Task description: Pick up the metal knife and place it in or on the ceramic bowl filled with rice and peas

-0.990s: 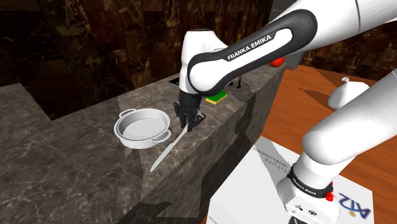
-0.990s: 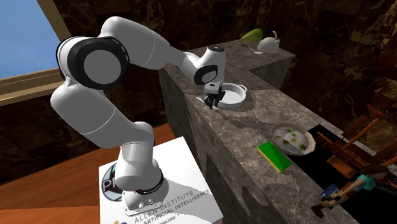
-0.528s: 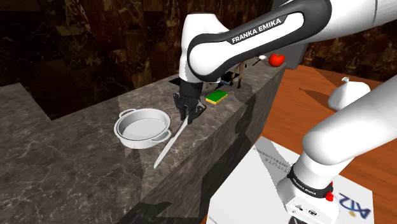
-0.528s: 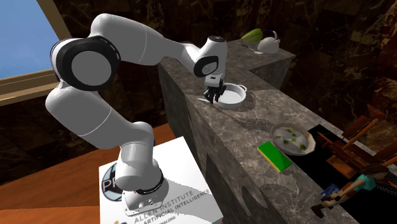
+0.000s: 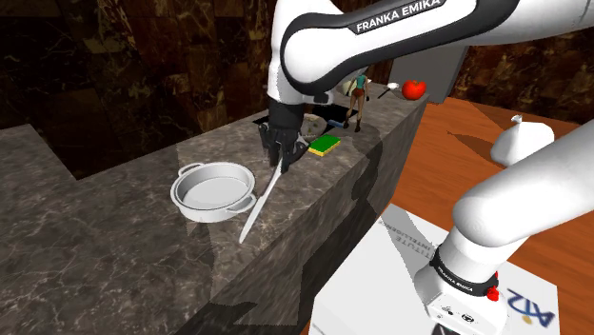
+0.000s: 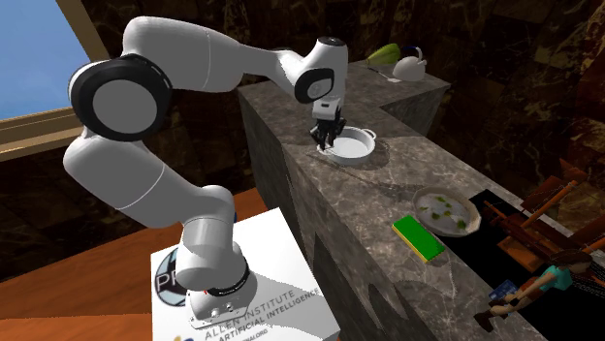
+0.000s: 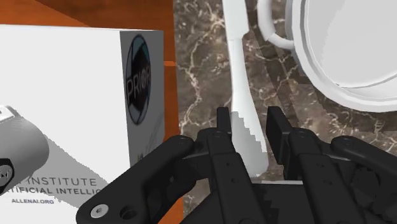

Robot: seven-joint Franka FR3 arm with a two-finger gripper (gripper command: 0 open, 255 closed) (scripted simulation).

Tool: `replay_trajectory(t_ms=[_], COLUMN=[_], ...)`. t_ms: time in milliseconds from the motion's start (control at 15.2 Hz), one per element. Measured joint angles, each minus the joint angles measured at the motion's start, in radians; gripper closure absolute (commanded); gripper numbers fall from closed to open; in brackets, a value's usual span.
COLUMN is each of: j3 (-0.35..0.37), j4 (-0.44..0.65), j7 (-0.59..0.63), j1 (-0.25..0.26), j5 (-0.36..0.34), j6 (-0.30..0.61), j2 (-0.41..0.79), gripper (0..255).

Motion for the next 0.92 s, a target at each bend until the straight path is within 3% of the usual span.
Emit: replay_trajectory(t_ms=[462, 924], j3=[-0.030, -0.118], j4=[0.075, 0.128], j7=[-0.006, -0.132], j1=[-0.007, -0.082], j5=[-0.013, -0.075], j6=[-0.091, -0.097], j2=[-0.014, 0.064], gripper=[255, 255])
